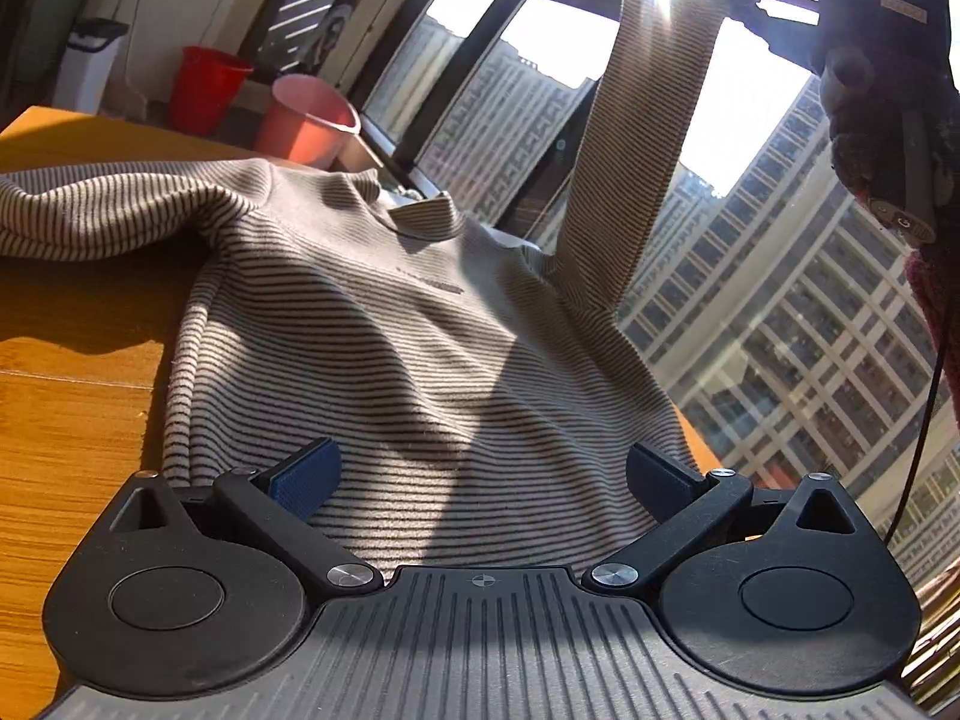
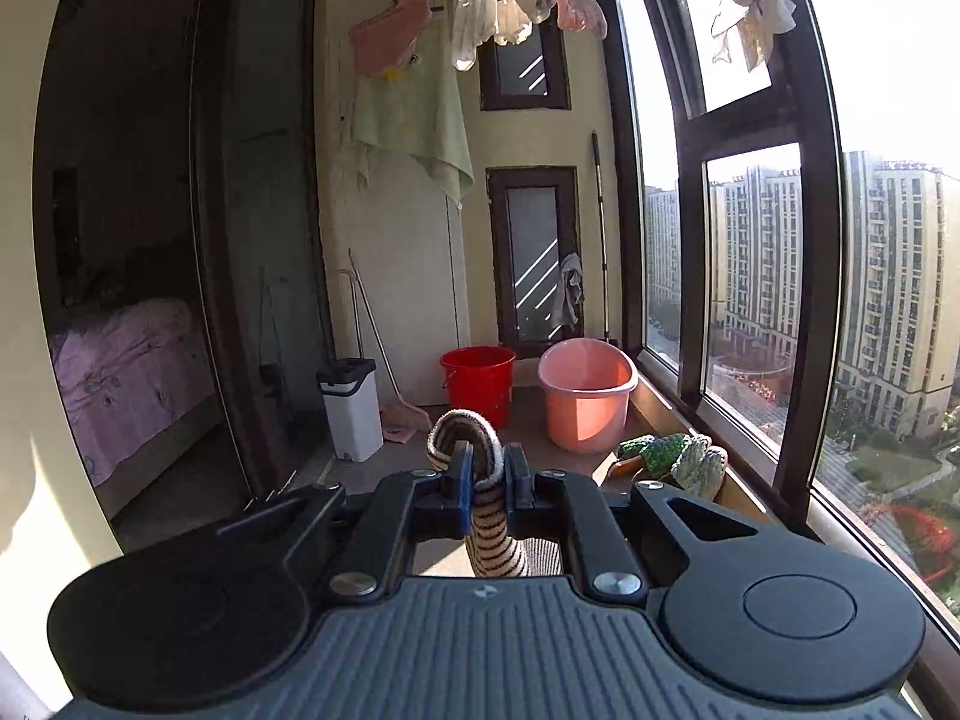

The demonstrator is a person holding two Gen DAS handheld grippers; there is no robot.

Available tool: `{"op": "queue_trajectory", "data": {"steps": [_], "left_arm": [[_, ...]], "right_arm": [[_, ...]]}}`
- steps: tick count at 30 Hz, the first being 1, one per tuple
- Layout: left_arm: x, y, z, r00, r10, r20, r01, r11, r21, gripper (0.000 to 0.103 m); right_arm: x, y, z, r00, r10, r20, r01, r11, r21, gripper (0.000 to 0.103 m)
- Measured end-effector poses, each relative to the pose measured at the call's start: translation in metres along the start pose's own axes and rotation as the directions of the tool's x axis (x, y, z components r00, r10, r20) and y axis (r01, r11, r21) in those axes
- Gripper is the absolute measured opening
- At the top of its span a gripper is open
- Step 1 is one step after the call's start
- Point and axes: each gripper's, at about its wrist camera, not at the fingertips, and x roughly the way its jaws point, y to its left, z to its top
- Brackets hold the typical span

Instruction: Fold clothes

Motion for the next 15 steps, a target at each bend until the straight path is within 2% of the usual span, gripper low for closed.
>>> {"op": "queue_trajectory", "data": {"steps": [2, 7, 9, 13, 15], "left_arm": [[0.000, 0.000, 0.000, 1.000, 0.000, 0.000, 0.000, 1.000, 0.004, 0.103], [-0.001, 0.001, -0.001, 1.000, -0.006, 0.001, 0.006, 1.000, 0.001, 0.103], [-0.002, 0.001, -0.001, 1.000, -0.009, 0.002, 0.009, 1.000, -0.001, 0.103], [-0.003, 0.001, -0.002, 1.000, -0.011, 0.003, 0.011, 1.000, -0.001, 0.103], [-0.003, 0.001, -0.002, 1.000, -0.012, 0.004, 0.012, 1.000, -0.002, 0.103]], "right_arm": [[0.010, 0.013, -0.006, 0.999, 0.026, -0.027, -0.026, 1.000, -0.006, 0.010], [0.019, 0.005, -0.030, 0.996, 0.041, -0.080, -0.038, 0.999, 0.030, 0.013], [0.022, 0.002, -0.040, 0.994, 0.047, -0.101, -0.043, 0.998, 0.045, 0.024], [0.030, -0.003, -0.059, 0.988, 0.061, -0.143, -0.050, 0.996, 0.075, 0.040], [0.033, -0.006, -0.068, 0.984, 0.068, -0.164, -0.054, 0.994, 0.090, 0.059]]}}
